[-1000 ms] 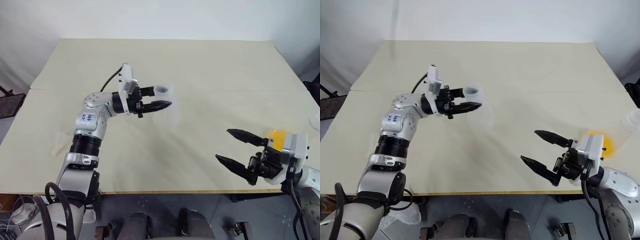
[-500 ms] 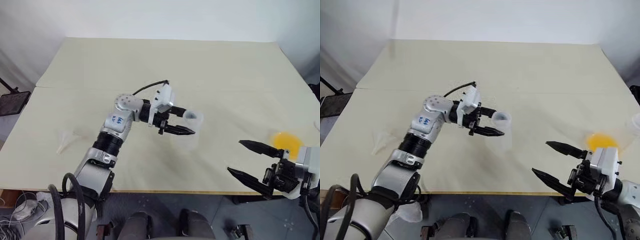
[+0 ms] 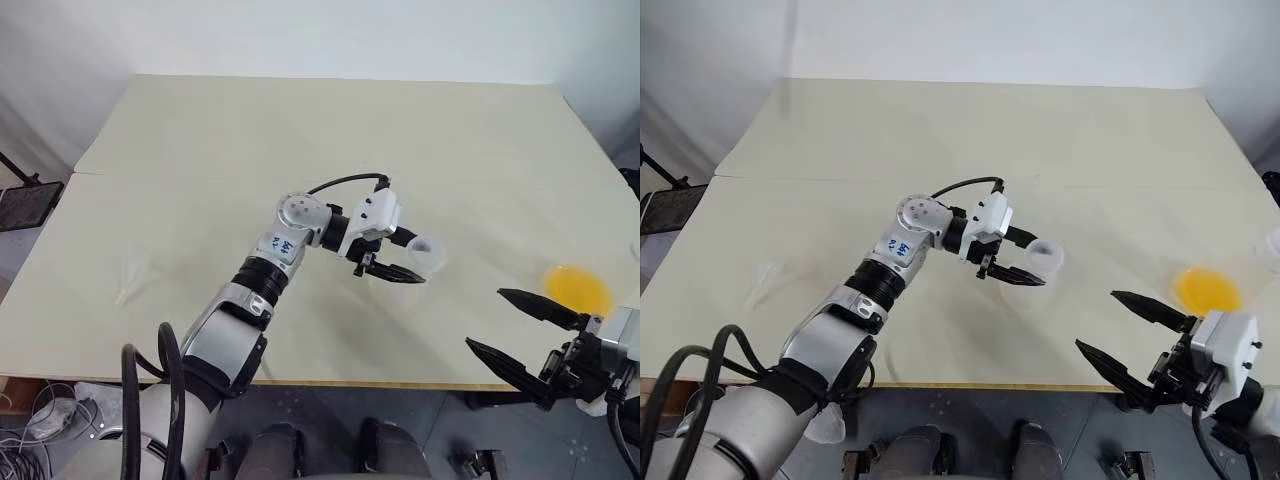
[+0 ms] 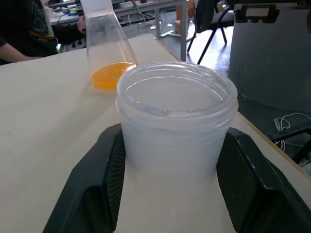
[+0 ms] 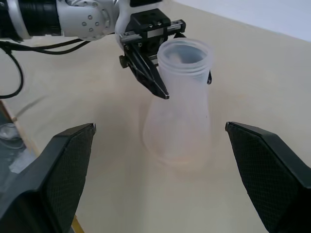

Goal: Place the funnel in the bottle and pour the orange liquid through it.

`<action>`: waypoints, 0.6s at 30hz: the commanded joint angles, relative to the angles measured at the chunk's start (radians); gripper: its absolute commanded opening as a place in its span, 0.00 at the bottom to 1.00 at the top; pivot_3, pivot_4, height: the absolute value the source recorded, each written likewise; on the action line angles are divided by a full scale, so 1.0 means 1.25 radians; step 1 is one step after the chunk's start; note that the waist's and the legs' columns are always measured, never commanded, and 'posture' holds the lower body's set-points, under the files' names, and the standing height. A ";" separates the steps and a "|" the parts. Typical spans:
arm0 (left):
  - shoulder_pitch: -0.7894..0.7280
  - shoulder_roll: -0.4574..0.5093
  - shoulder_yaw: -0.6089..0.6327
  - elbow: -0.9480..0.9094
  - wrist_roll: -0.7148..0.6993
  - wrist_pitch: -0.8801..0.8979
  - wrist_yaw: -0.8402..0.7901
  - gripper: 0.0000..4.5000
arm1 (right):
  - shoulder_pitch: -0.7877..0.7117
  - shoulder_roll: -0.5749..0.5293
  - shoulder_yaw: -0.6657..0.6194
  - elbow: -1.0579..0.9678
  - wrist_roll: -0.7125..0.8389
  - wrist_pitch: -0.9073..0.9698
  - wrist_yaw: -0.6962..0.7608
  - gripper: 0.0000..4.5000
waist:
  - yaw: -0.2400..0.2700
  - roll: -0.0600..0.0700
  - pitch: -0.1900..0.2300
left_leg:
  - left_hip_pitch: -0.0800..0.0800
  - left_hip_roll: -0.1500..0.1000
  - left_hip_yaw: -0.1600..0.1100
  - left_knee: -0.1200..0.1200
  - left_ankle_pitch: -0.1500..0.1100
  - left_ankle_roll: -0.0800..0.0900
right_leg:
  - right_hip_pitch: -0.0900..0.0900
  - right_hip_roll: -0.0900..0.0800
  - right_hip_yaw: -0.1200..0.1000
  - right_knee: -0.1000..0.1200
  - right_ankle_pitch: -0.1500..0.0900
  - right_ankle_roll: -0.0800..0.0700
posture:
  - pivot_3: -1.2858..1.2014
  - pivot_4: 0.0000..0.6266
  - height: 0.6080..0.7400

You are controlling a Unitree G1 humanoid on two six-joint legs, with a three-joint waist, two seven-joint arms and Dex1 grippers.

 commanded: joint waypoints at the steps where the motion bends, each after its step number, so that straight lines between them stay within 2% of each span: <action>1: -0.037 -0.020 0.019 0.038 0.005 -0.026 0.007 0.51 | 0.015 0.015 -0.028 -0.038 -0.001 -0.017 -0.021 1.00 | 0.000 0.000 0.000 | 0.000 0.000 0.000 0.000 0.000 0.000 | 0.000 0.000 0.000 0.000 0.000 0.000 | 0.52 0.24 1.00; 6: -0.054 -0.036 0.033 0.087 0.012 -0.033 0.008 0.88 | 0.033 0.030 -0.029 -0.054 -0.006 -0.023 -0.040 1.00 | -0.001 0.000 0.000 | 0.000 0.000 0.000 0.000 0.000 0.000 | 0.000 0.000 0.000 0.000 0.000 0.000 | 0.52 0.24 1.00; 8: -0.058 -0.042 0.040 0.097 0.014 -0.029 0.008 0.99 | 0.036 0.034 -0.028 -0.057 -0.008 -0.026 -0.046 1.00 | 0.000 0.000 0.000 | 0.000 0.000 0.000 0.000 0.000 0.001 | 0.000 0.000 0.000 0.000 0.000 0.000 | 0.52 0.24 1.00; 18: -0.058 -0.045 0.063 0.106 0.015 -0.002 0.002 0.99 | 0.030 0.035 -0.020 -0.053 -0.017 -0.034 -0.064 1.00 | 0.000 0.000 0.000 | 0.000 0.000 0.000 0.000 0.000 0.001 | 0.000 0.000 0.000 0.000 0.000 0.000 | 0.52 0.24 1.00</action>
